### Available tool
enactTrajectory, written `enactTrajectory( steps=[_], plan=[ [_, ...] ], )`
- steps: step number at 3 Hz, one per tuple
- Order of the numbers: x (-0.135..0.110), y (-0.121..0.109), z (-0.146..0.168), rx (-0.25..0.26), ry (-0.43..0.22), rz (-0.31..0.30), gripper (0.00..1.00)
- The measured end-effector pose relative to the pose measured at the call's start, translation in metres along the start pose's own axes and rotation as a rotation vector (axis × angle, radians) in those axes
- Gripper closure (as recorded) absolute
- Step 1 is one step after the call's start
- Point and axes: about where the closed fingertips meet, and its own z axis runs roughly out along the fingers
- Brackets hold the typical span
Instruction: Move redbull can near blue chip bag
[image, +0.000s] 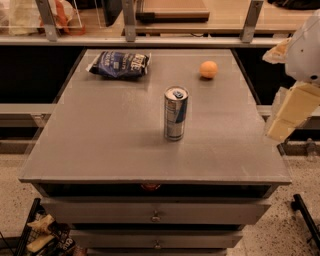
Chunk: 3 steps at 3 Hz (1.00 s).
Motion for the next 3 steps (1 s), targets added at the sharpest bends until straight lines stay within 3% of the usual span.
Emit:
enactTrajectory(
  steps=[1, 2, 3],
  plan=[
    [-0.008, -0.008, 0.047, -0.066, -0.192, 0.057, 0.00],
    [-0.031, -0.016, 0.085, -0.114, -0.376, 0.092, 0.00],
    [-0.060, -0.021, 0.101, -0.149, -0.551, 0.088, 0.00]
  ],
)
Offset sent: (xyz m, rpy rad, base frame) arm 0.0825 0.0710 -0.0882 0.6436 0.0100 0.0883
